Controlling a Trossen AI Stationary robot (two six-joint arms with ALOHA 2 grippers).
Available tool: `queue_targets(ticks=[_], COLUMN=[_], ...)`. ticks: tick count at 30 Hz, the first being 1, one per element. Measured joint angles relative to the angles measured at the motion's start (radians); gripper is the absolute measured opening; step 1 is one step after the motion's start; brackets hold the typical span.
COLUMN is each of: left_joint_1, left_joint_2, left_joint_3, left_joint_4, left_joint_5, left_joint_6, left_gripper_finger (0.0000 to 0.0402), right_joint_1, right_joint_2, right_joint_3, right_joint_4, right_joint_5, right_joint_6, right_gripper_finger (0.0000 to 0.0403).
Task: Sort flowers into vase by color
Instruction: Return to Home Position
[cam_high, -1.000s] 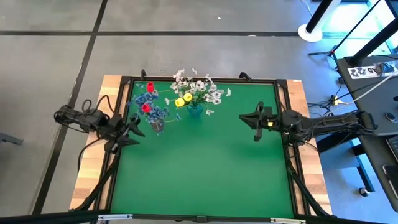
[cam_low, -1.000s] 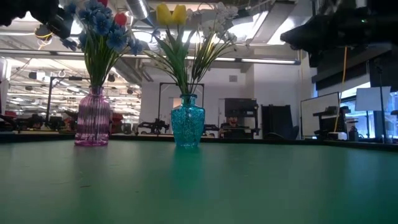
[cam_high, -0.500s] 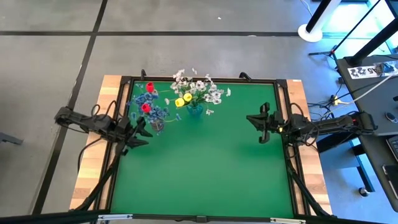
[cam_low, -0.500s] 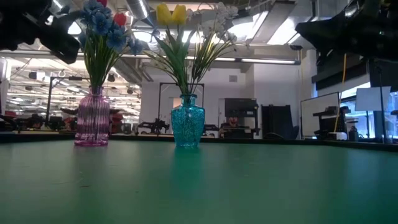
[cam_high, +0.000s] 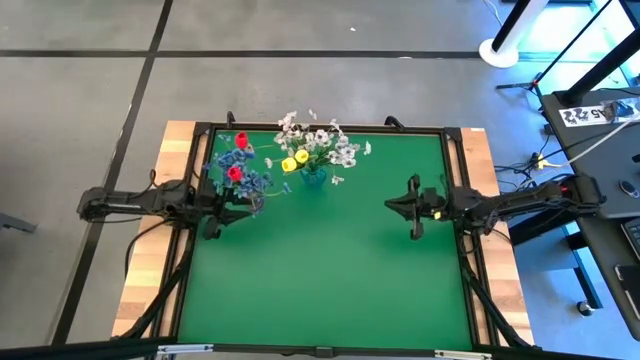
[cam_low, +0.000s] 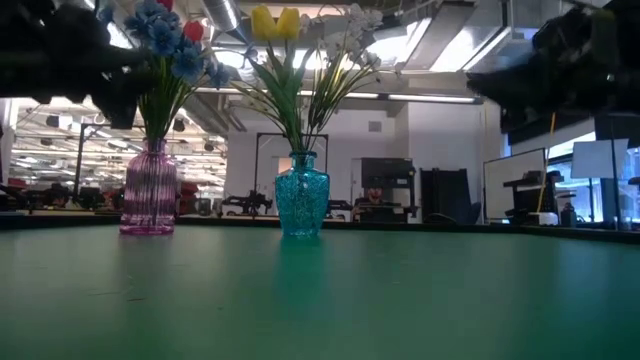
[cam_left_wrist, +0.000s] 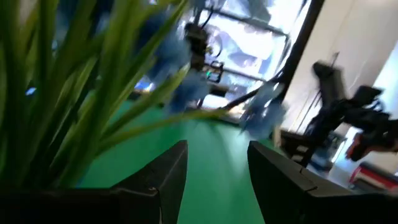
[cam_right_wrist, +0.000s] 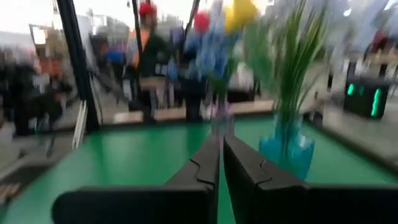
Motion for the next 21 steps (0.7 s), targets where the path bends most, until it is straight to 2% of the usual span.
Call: queue_targets(ticks=[2, 6, 11, 16, 19, 21], left_joint_1=[0.013, 0.035, 0.060, 0.061, 0.061, 0.061], left_joint_2=[0.000, 0.000, 0.000, 0.000, 0.000, 0.000], left_joint_3=[0.000, 0.001, 0.001, 0.001, 0.001, 0.001], left_joint_4=[-0.042, -0.064, -0.065, -0.065, -0.065, -0.065], left_joint_5=[-0.004, -0.027, -0.034, -0.034, -0.034, -0.034], left_joint_6=[0.000, 0.049, 0.071, 0.071, 0.071, 0.071], left_gripper_finger=[0.0165, 0.0165, 0.0165, 0.0165, 0.0165, 0.0165], right_joint_1=[0.000, 0.000, 0.014, 0.077, 0.116, 0.138], right_joint_2=[0.033, 0.074, 0.074, 0.080, 0.010, -0.058], right_joint_3=[0.000, -0.001, -0.004, -0.004, -0.005, -0.004], right_joint_4=[-0.034, 0.009, 0.036, 0.036, 0.022, -0.062], right_joint_5=[-0.004, -0.031, -0.163, -0.001, -0.032, -0.037], right_joint_6=[0.010, 0.013, 0.092, 0.111, 0.128, 0.126], right_gripper_finger=[0.0024, 0.0024, 0.0024, 0.0024, 0.0024, 0.0024])
